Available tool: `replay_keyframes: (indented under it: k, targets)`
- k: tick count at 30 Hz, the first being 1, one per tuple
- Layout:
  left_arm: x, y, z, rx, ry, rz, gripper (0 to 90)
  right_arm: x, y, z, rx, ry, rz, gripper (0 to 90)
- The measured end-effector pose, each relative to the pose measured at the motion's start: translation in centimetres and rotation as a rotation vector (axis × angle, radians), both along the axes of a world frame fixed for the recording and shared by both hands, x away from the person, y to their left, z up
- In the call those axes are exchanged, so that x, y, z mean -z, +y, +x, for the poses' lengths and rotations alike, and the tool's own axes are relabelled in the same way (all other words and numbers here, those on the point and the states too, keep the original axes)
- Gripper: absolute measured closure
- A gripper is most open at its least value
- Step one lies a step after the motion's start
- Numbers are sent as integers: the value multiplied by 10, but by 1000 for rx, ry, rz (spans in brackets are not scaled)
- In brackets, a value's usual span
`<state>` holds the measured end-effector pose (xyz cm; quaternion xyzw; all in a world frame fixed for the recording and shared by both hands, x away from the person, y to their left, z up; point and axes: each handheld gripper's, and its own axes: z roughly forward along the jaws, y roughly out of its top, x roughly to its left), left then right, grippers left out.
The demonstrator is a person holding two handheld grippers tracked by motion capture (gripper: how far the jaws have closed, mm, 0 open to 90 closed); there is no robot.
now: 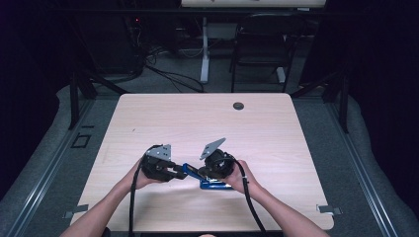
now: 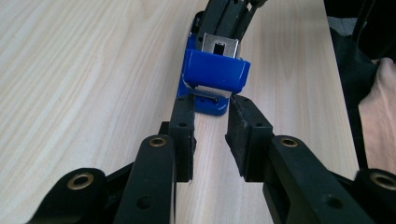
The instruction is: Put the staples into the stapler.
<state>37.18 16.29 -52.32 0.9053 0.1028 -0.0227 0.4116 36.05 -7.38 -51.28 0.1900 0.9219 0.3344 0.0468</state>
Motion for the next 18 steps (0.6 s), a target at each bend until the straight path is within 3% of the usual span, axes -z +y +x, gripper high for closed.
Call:
replay_keyframes:
  k: [4, 18]
  targets:
    - [0, -6, 1, -6, -11, 6, 672, -2, -3, 0, 0, -2, -1, 892]
    - [1, -16, -1, -33, -16, -41, 622, -8, -13, 0, 10, 10, -4, 895]
